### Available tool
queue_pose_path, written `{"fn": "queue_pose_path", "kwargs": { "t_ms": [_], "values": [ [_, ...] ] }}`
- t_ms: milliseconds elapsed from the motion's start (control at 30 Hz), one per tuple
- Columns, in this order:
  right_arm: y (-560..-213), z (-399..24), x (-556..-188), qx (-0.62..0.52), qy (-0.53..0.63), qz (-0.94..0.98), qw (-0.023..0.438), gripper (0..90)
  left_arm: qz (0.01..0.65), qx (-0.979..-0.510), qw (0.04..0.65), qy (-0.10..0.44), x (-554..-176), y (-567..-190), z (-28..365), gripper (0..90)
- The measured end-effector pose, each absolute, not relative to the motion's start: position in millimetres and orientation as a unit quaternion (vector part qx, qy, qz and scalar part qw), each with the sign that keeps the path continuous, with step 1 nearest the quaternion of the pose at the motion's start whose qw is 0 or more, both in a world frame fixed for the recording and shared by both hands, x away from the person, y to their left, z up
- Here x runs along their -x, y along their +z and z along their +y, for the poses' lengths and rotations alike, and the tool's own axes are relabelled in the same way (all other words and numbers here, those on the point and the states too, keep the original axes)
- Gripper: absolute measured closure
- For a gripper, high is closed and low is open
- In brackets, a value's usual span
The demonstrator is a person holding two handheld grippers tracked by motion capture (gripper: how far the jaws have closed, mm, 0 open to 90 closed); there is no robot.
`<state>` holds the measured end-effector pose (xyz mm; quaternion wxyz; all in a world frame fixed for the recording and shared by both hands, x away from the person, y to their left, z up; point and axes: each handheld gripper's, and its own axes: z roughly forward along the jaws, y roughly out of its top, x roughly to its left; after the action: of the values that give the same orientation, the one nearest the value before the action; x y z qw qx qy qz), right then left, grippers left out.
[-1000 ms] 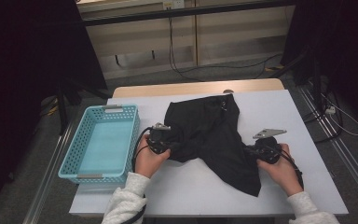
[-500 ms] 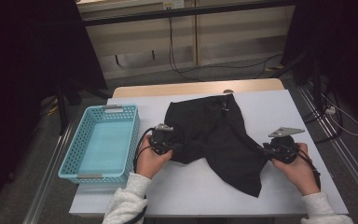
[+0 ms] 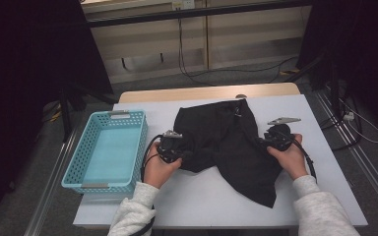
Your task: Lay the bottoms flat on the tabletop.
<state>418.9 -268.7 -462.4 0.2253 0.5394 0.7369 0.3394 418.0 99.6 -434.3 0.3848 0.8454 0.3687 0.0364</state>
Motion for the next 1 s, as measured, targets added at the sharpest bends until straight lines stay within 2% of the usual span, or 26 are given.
{"fn": "queue_pose_path", "kwargs": {
  "t_ms": [100, 200, 300, 333, 433, 800, 833, 900, 1000],
  "values": [
    [-466.3, -268.3, -427.9, -0.556, 0.353, 0.725, 0.201, 59.0, 0.367, -0.847, 0.383, 0.036, -418.4, -435.1, 99.1, 90.0],
    [-468.0, -265.1, -433.5, -0.555, 0.368, 0.720, 0.194, 66.3, 0.366, -0.847, 0.383, 0.036, -418.5, -435.5, 98.7, 90.0],
    [-467.7, -262.2, -436.6, -0.541, 0.368, 0.733, 0.185, 85.2, 0.366, -0.847, 0.384, 0.038, -418.0, -434.4, 98.6, 90.0],
    [-467.4, -261.6, -437.3, -0.541, 0.370, 0.734, 0.178, 88.4, 0.367, -0.846, 0.385, 0.039, -417.8, -433.9, 98.6, 90.0],
    [-465.1, -261.1, -437.9, -0.538, 0.361, 0.740, 0.180, 89.6, 0.367, -0.844, 0.389, 0.041, -416.9, -432.8, 98.3, 90.0],
    [-457.6, -296.4, -446.2, -0.574, 0.349, 0.703, 0.234, 89.5, 0.348, -0.851, 0.391, 0.042, -413.4, -437.9, 85.4, 90.0],
    [-458.6, -297.1, -445.9, -0.574, 0.338, 0.705, 0.243, 87.7, 0.347, -0.851, 0.391, 0.042, -413.3, -439.5, 84.5, 90.0],
    [-461.0, -298.4, -444.4, -0.583, 0.340, 0.701, 0.232, 78.8, 0.347, -0.853, 0.388, 0.041, -413.6, -441.5, 83.5, 90.0],
    [-458.3, -296.8, -433.8, -0.569, 0.340, 0.712, 0.234, 76.9, 0.346, -0.853, 0.389, 0.041, -414.5, -440.6, 84.1, 90.0]
  ]
}}
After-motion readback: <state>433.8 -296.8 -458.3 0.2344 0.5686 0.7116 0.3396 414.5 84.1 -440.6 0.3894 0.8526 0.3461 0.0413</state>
